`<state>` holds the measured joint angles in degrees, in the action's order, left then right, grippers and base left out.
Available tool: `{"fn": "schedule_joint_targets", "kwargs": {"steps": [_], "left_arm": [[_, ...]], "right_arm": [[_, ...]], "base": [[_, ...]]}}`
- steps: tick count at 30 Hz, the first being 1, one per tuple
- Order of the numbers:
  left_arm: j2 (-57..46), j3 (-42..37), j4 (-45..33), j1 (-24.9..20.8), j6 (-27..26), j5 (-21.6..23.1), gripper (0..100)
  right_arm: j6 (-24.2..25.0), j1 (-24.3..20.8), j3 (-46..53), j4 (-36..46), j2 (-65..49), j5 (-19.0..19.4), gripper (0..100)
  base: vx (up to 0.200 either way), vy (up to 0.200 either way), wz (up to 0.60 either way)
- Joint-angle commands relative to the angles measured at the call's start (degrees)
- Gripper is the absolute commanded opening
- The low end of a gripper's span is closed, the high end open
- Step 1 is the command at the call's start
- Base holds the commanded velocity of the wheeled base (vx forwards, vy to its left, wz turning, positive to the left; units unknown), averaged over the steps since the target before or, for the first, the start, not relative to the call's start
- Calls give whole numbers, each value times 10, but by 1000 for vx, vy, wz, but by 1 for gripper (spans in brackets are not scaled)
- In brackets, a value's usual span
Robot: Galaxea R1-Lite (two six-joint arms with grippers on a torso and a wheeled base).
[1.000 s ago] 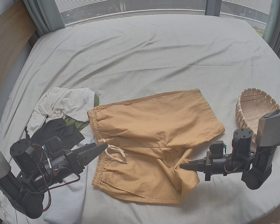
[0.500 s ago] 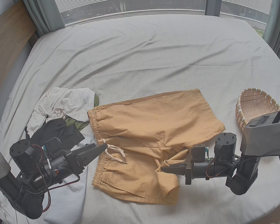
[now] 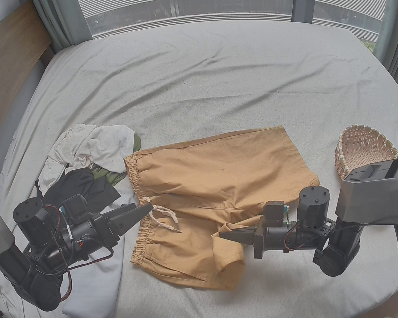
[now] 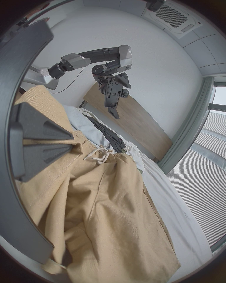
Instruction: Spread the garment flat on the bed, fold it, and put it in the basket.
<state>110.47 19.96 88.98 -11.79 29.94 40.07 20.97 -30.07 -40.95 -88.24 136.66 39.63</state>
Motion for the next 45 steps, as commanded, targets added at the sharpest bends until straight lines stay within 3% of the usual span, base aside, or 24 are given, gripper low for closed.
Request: {"fn": "schedule_joint_targets", "kwargs": {"steps": [1, 3, 4, 11, 18, 26, 35, 45], "left_arm": [[1, 0, 1, -1, 0, 0, 100], [1, 0, 1, -1, 0, 0, 100], [1, 0, 1, -1, 0, 0, 100], [1, 0, 1, 0, 0, 0, 100], [3, 2, 1, 0, 0, 0, 100], [3, 3, 1, 0, 0, 0, 100], [4, 3, 1, 1, 0, 0, 100], [10, 3, 1, 0, 0, 0, 100]], "right_arm": [[0, 0, -6, 0, 11, 0, 0], [0, 0, -3, 0, 11, 0, 0], [0, -1, -2, 0, 11, 1, 100], [2, 1, 7, -1, 5, 0, 100], [0, 17, 79, -2, -59, 0, 100], [-6, 80, 139, -1, -104, -4, 100], [-27, 130, 168, -1, -73, -26, 100], [-44, 125, 167, -1, -30, -27, 100]], "base": [[0, 0, 0], [0, 0, 0], [0, 0, 0], [0, 0, 0], [0, 0, 0], [0, 0, 0], [0, 0, 0], [0, 0, 0]]}}
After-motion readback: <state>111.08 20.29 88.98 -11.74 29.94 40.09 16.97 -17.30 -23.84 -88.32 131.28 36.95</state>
